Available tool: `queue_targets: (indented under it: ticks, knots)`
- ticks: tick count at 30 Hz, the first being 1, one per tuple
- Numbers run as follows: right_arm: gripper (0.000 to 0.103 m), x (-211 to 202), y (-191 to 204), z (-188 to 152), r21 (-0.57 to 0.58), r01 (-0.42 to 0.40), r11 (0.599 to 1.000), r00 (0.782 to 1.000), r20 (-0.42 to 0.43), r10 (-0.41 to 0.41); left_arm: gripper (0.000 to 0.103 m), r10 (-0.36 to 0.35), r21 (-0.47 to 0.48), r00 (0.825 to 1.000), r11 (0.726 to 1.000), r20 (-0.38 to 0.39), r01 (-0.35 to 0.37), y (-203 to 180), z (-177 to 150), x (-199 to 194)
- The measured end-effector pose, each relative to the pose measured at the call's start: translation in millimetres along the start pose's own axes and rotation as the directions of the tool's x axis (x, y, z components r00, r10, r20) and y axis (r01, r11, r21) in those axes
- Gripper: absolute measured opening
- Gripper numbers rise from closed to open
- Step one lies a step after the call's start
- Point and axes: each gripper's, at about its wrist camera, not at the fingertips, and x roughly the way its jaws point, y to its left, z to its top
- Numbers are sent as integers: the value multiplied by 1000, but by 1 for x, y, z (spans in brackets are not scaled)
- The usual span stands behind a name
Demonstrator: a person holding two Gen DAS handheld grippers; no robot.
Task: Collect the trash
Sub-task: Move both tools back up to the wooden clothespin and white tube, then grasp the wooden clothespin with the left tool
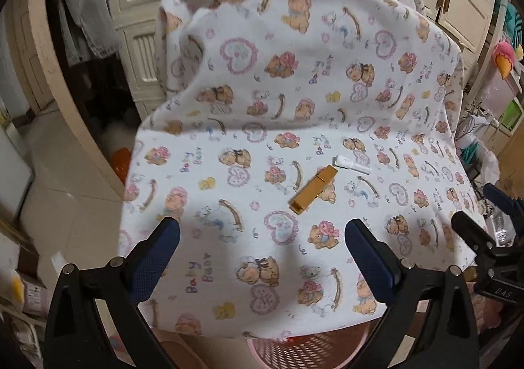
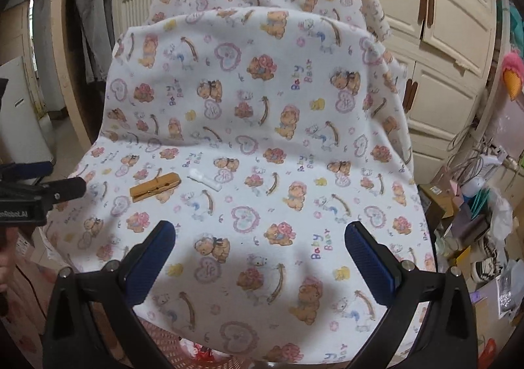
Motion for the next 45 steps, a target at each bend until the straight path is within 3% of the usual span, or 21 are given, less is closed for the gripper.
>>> queue_targets:
  ticks: [7,9,10,12,14,17,23,27,30,32,33,36,39,40,41,42,44,45]
  knots:
    - [100,6,-1,7,13,-38,999,999,-14,38,100,-39,76,999,996,-30,41,-21,7,24]
    - [86,7,-4,8,29,-57,998,998,-26,58,99,-43,87,998,995,-34,46,-27,8,32]
    - [74,8,-5,9,37,-67,997,997,-34,68,94,-38,90,999,995,-32,41,-29,10,35]
    - [59,13,-10,8,66,-99,993,993,-61,103,82,-18,100,999,995,-32,21,-33,12,41]
    - [36,16,-12,7,82,-109,991,990,-77,116,58,-19,101,999,995,-41,23,-37,15,49]
    - [25,21,-16,4,104,-132,986,985,-100,142,46,-45,76,996,996,-72,50,-38,18,63]
    - [23,17,-19,0,84,-120,989,987,-98,128,49,-20,18,1000,1000,2,20,-43,18,70]
    - [23,11,-22,-1,89,-131,987,987,-86,139,49,-118,19,989,993,-86,120,-49,17,81]
    - [23,10,-26,-2,98,-131,987,986,-86,140,53,-59,76,993,995,-99,67,-56,16,84]
    - [23,10,-28,-2,106,-130,986,986,-90,140,81,-81,75,989,993,-122,91,-57,17,86]
    - [23,11,-29,-3,108,-130,986,986,-92,140,87,-94,76,986,992,-136,105,-58,17,88]
    - [23,11,-29,-3,106,-127,986,986,-95,137,90,-71,101,987,991,-144,86,-63,16,90]
    - [23,11,-27,-4,97,-119,988,987,-94,128,86,-38,111,990,992,-139,54,-67,15,92]
    - [23,11,-27,-4,96,-119,988,987,-93,128,72,-28,113,991,993,-134,44,-67,15,90]
    - [23,12,-26,-4,95,-120,988,987,-93,129,42,-26,115,992,993,-120,40,-69,16,89]
    - [23,12,-25,-3,94,-121,988,987,-93,130,30,-31,110,993,993,-117,44,-68,17,88]
    - [23,11,-25,-1,96,-129,987,986,-89,138,12,-70,75,991,994,-117,80,-62,19,82]
    - [23,11,-25,0,102,-137,985,985,-86,146,12,-91,56,989,994,-115,98,-58,20,79]
